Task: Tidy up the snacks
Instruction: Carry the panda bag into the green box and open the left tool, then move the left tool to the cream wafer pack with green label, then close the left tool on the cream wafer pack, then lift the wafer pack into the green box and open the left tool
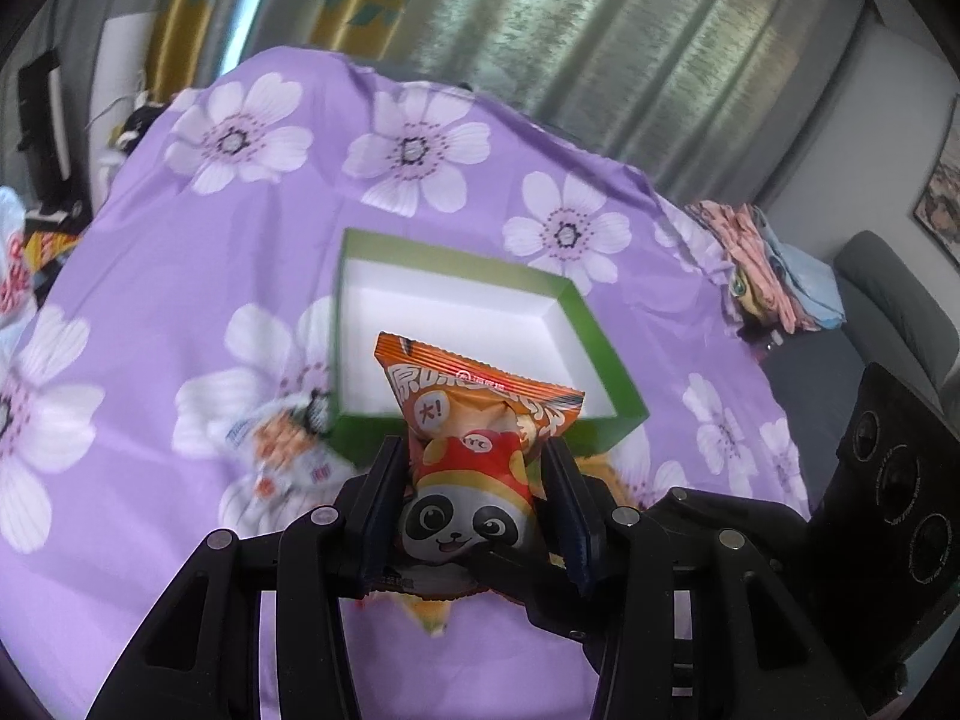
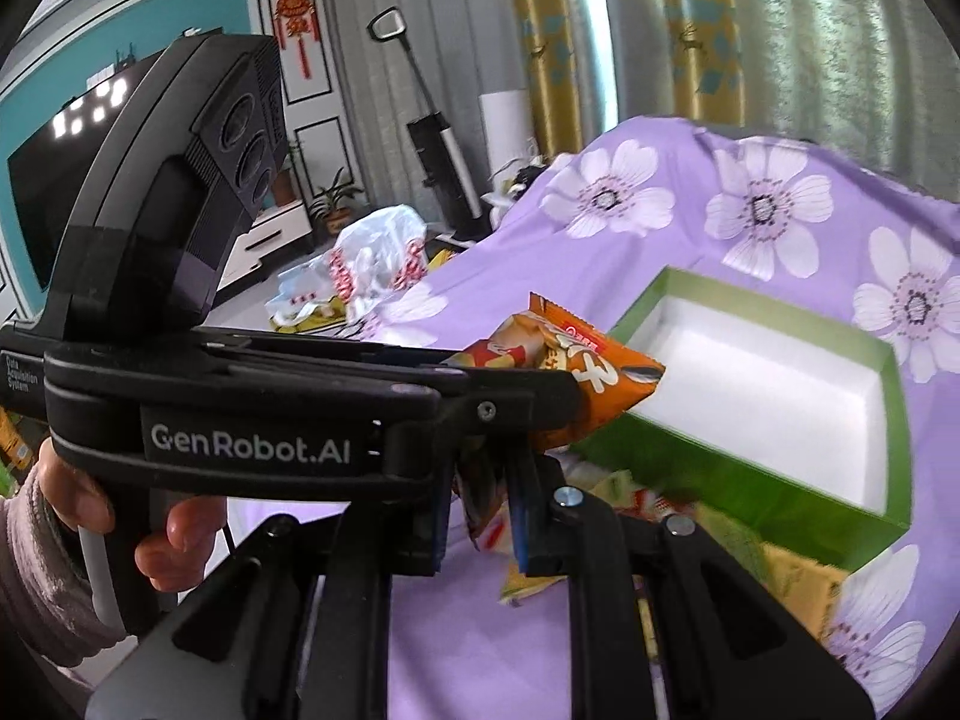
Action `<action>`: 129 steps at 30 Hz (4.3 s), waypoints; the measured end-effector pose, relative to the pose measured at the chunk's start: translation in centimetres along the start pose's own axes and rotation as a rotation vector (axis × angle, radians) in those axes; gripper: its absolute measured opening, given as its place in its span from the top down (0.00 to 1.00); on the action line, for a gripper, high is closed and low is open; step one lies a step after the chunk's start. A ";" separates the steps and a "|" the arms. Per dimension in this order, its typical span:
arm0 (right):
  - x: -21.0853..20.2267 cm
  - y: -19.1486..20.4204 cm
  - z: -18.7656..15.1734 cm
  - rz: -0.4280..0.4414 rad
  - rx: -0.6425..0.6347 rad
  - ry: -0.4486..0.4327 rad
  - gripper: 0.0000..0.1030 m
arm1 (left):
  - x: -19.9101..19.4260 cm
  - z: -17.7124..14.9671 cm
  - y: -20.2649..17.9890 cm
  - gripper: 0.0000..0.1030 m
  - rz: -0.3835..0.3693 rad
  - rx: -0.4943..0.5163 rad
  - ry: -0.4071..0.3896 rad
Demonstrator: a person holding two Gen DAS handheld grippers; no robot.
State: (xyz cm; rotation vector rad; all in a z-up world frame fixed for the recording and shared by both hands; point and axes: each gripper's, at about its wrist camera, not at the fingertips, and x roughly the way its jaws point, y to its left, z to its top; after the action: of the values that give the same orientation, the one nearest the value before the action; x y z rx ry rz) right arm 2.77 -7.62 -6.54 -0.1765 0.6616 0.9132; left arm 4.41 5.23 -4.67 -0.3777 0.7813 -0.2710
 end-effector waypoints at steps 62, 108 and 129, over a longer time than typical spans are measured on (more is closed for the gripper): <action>-6.1 -11.9 -8.5 -0.040 0.432 0.009 0.44 | 5.5 -4.8 -2.9 0.23 0.033 -0.014 0.188; -1.0 -13.5 -8.0 0.109 0.448 0.039 0.65 | 11.3 -3.5 -2.3 0.49 -0.119 -0.125 0.251; -3.9 -8.5 -6.5 0.049 0.353 -0.040 0.70 | 5.5 -3.7 -3.8 0.50 -0.116 -0.110 0.143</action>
State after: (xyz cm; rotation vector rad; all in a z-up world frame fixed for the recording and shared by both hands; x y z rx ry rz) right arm 4.76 -18.12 -10.43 0.1729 0.7817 0.8305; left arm 5.11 -1.06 -8.87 -0.5120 0.9187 -0.3674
